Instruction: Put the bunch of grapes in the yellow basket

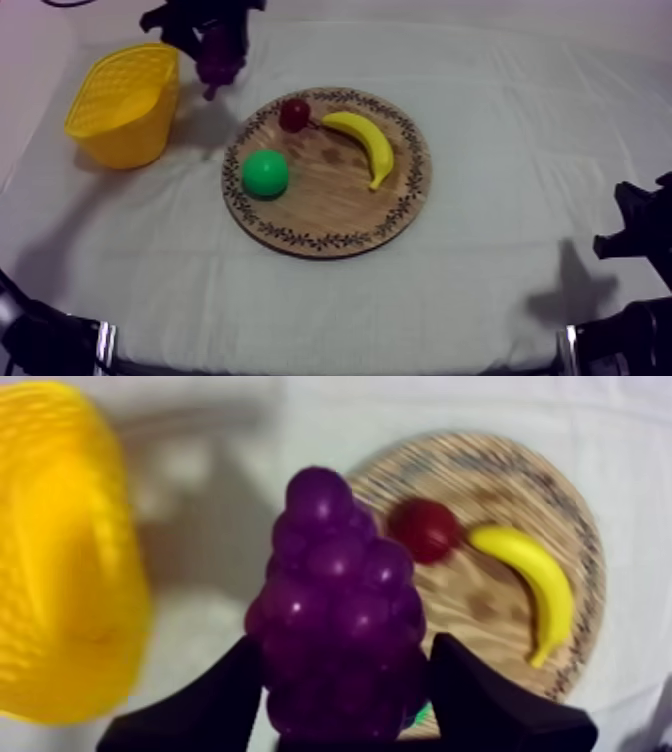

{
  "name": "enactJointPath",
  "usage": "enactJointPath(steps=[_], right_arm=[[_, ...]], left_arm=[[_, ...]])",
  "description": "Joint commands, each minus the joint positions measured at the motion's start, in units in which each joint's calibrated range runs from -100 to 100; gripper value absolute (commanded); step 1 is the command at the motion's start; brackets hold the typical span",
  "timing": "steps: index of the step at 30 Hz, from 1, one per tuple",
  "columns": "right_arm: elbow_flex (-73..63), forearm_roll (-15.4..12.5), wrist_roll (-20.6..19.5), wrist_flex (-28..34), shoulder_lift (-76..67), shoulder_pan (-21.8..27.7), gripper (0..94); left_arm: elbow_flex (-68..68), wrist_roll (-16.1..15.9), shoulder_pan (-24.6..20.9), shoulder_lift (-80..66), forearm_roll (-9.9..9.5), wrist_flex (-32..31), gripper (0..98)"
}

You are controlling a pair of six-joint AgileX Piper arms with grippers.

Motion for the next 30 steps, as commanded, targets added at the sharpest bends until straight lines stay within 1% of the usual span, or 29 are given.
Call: enactJointPath(steps=[1, 11, 17, 23, 30], right_arm=[[0.0, 0.0, 0.0, 0.0, 0.0, 0.0, 0.3], [0.0, 0.0, 0.0, 0.0, 0.0, 0.0, 0.3], [0.0, 0.0, 0.0, 0.0, 0.0, 0.0, 0.3], [0.0, 0.0, 0.0, 0.0, 0.0, 0.0, 0.3], [0.0, 0.0, 0.0, 0.0, 0.0, 0.0, 0.3]], left_arm=[[0.2, -0.7, -2.8, -0.5, -0.25, 0.1, 58.8], [4.3, -3.6, -11.6, -3.6, -2.05, 0.3, 58.7], [5.7, -5.2, -15.5, -5.3, -2.74, 0.3, 58.7], [7.2, -6.1, -18.1, -6.6, -3.09, 0.3, 58.8], [8.0, -6.6, -18.9, -7.0, -3.30, 0.3, 59.1]])
